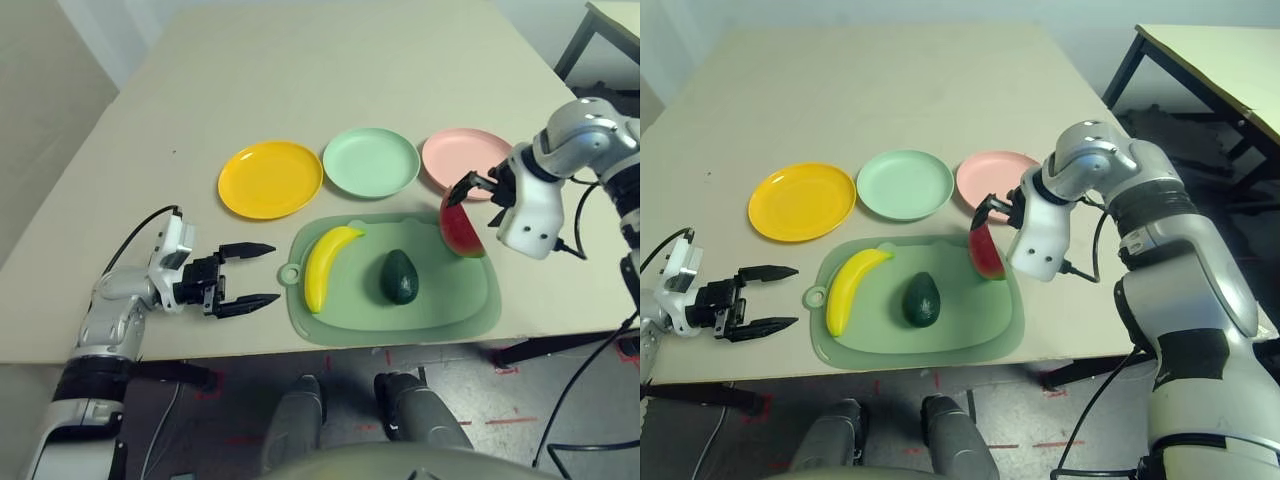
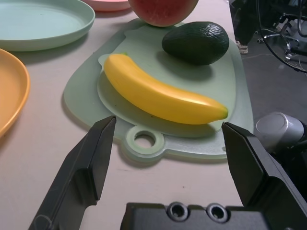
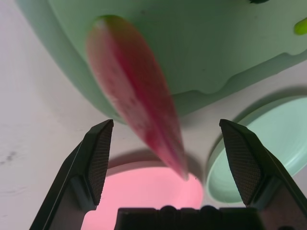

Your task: Place the fruits into color-matched plates.

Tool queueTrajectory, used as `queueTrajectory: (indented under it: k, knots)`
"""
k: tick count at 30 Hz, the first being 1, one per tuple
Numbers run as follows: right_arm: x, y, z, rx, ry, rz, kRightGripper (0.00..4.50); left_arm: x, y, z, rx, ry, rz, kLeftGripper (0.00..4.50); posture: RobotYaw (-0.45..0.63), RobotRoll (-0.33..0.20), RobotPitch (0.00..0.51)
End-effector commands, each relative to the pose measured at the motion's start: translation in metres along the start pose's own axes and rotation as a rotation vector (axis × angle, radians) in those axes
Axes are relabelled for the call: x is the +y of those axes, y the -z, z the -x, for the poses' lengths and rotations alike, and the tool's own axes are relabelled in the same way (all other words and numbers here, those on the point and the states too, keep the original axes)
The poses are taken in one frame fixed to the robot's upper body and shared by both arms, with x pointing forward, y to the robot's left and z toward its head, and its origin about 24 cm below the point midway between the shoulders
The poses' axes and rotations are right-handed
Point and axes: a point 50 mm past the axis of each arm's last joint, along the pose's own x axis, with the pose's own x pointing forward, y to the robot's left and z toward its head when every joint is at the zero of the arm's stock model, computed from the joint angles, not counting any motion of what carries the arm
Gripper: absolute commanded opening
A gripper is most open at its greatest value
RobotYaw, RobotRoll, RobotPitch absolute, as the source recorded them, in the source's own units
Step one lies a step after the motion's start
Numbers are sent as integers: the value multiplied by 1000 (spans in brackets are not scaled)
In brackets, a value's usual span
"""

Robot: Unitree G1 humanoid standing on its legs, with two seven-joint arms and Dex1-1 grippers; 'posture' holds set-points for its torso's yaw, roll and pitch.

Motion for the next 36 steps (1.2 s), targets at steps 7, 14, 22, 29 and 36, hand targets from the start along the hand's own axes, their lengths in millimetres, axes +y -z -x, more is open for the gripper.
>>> queueTrajectory:
  k: [7,14,22,29,36]
  knots:
    - [12,-7,-33,-64,-73,-12,4461,-1,-5,-8,-17,-35,-15,4500,168,0,172]
    - [20,-8,-42,-72,-97,-57,4461,7,-15,-17,-33,-17,-55,4500,154,0,173]
    - [26,-7,-42,-69,-100,-130,2167,12,-19,-18,-35,-7,-74,4500,141,0,168]
    - [15,3,-22,-48,-31,-258,2156,15,-20,-21,-60,-17,-80,4500,132,0,163]
    - [1,21,14,25,67,-405,2155,21,-29,-27,-107,-31,-84,4500,118,0,149]
